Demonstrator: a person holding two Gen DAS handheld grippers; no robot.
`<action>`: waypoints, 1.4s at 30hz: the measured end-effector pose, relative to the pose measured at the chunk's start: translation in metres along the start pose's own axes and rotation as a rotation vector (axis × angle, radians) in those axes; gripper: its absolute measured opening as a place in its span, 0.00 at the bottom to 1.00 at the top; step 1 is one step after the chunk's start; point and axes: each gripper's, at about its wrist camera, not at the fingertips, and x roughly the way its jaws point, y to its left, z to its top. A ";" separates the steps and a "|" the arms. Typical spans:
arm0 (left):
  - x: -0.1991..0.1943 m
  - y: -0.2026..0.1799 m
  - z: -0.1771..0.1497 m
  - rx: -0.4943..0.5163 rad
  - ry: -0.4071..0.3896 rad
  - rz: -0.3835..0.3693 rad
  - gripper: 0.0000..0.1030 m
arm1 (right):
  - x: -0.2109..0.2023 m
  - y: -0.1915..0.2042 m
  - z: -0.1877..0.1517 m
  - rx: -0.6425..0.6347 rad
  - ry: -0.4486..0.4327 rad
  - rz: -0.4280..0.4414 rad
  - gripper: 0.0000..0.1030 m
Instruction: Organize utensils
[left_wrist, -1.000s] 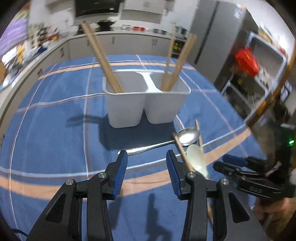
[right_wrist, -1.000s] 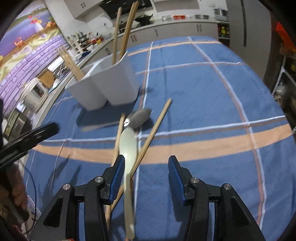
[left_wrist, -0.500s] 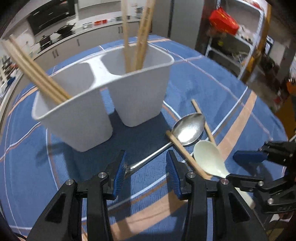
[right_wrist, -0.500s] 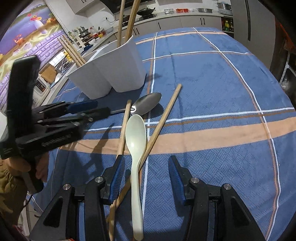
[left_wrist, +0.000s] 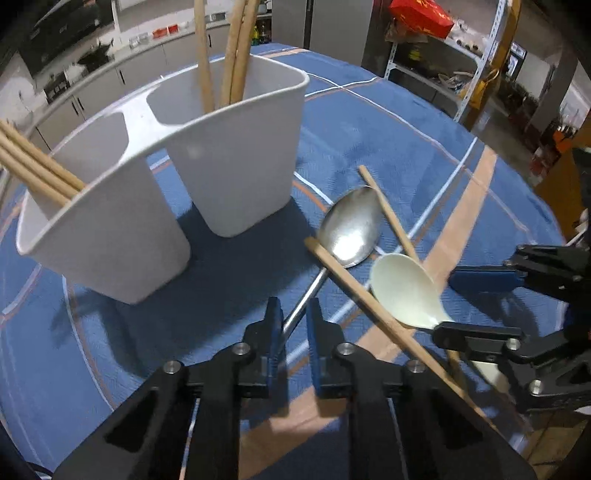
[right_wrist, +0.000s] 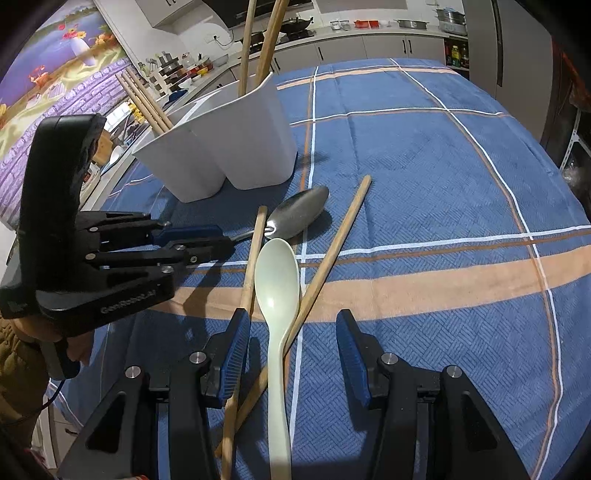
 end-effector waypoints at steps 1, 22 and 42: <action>-0.001 0.001 -0.002 -0.009 0.002 -0.010 0.10 | 0.000 0.000 0.000 0.000 0.000 0.000 0.51; -0.045 -0.017 -0.105 -0.378 -0.013 -0.083 0.05 | -0.022 -0.002 -0.028 -0.025 0.018 -0.056 0.09; -0.045 -0.041 -0.085 -0.558 -0.017 -0.164 0.24 | -0.050 -0.034 -0.064 -0.012 0.004 -0.085 0.09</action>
